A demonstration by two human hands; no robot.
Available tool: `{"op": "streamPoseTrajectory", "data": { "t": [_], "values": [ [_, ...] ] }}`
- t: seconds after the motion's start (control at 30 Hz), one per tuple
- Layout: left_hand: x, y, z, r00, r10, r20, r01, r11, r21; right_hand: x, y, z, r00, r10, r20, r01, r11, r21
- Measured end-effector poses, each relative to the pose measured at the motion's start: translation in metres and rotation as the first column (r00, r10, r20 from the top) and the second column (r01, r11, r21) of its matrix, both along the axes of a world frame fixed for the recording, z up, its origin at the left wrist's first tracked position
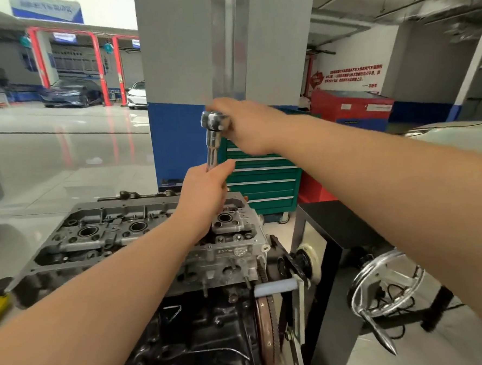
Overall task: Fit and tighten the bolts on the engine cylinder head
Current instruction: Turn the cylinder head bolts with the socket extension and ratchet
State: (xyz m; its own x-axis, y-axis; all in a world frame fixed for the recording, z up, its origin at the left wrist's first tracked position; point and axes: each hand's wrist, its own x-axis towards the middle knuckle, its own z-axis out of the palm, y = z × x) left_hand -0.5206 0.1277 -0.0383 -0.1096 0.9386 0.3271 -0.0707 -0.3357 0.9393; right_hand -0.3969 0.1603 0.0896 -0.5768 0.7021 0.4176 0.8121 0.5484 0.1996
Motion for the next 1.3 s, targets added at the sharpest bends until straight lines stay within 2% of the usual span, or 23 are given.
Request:
{"op": "streamPoseTrajectory", "data": {
  "t": [0.03,0.1,0.2,0.27,0.37,0.43,0.5,0.57,0.67,0.73,0.8,0.9,1.0,1.07,1.13,1.2,1.23,1.3],
  "values": [
    [-0.001,0.001,-0.001,1.0,-0.007,0.025,0.007,1.0,0.006,-0.009,-0.001,-0.001,0.998,0.047,-0.032,-0.047,0.999,0.003],
    [-0.006,0.001,-0.003,0.998,-0.03,0.046,0.029,1.0,0.01,-0.017,-0.003,0.002,1.0,0.025,-0.01,-0.024,0.996,0.087],
    [-0.006,0.003,-0.004,0.998,-0.058,0.033,0.057,0.998,0.023,0.001,-0.024,0.007,0.975,-0.189,0.116,0.16,0.962,0.221],
    [-0.004,0.005,-0.005,0.998,-0.055,0.008,0.055,0.998,0.031,0.023,-0.053,-0.001,0.949,-0.305,0.084,0.267,0.914,0.307],
    [-0.003,0.01,-0.007,0.992,0.078,-0.095,-0.069,0.993,0.093,0.034,-0.107,-0.028,0.938,-0.343,-0.045,0.31,0.777,0.547],
    [-0.004,0.006,-0.007,0.964,0.216,-0.156,-0.196,0.971,0.137,0.03,-0.111,-0.033,0.931,-0.362,-0.052,0.322,0.742,0.588],
    [-0.005,0.0,-0.003,0.929,0.32,-0.186,-0.287,0.94,0.184,0.022,-0.089,-0.027,0.942,-0.328,-0.072,0.312,0.774,0.552],
    [-0.007,-0.004,0.013,0.93,0.344,-0.131,-0.315,0.928,0.197,0.016,-0.052,-0.021,0.96,-0.27,-0.079,0.272,0.82,0.504],
    [0.002,-0.007,0.04,0.96,0.277,-0.035,-0.269,0.952,0.145,0.005,0.0,-0.025,0.964,-0.197,-0.176,0.233,0.948,0.215],
    [0.012,-0.009,0.046,0.956,0.285,-0.069,-0.274,0.952,0.14,-0.006,0.014,-0.032,0.959,-0.076,-0.273,0.109,0.988,0.11],
    [0.016,-0.009,0.045,0.954,0.296,-0.046,-0.288,0.949,0.131,-0.012,0.014,-0.036,0.945,0.007,-0.326,0.053,0.983,0.174],
    [0.015,-0.006,0.043,0.972,0.231,0.053,-0.236,0.964,0.126,-0.002,-0.01,-0.031,0.935,-0.104,-0.338,0.203,0.94,0.274],
    [0.01,-0.002,0.044,0.982,0.189,0.005,-0.188,0.977,0.098,0.02,-0.056,-0.033,0.901,-0.251,-0.354,0.394,0.814,0.426],
    [0.004,0.002,0.043,0.99,0.143,-0.016,-0.142,0.987,0.077,0.02,-0.084,-0.039,0.903,-0.285,-0.321,0.424,0.708,0.565],
    [-0.004,0.001,0.041,0.996,0.081,-0.02,-0.08,0.995,0.066,0.008,-0.09,-0.036,0.901,-0.317,-0.296,0.433,0.685,0.586],
    [-0.011,-0.001,0.04,0.999,-0.045,0.019,0.044,0.997,0.064,0.003,-0.069,-0.026,0.897,-0.349,-0.272,0.442,0.728,0.524],
    [-0.014,-0.003,0.039,0.994,-0.109,0.026,0.107,0.992,0.065,0.004,-0.052,-0.022,0.911,-0.307,-0.276,0.406,0.787,0.465],
    [-0.014,-0.004,0.04,0.984,-0.179,-0.009,0.179,0.982,0.052,0.002,-0.022,-0.018,0.924,-0.122,-0.362,0.218,0.947,0.237]
  ]
}}
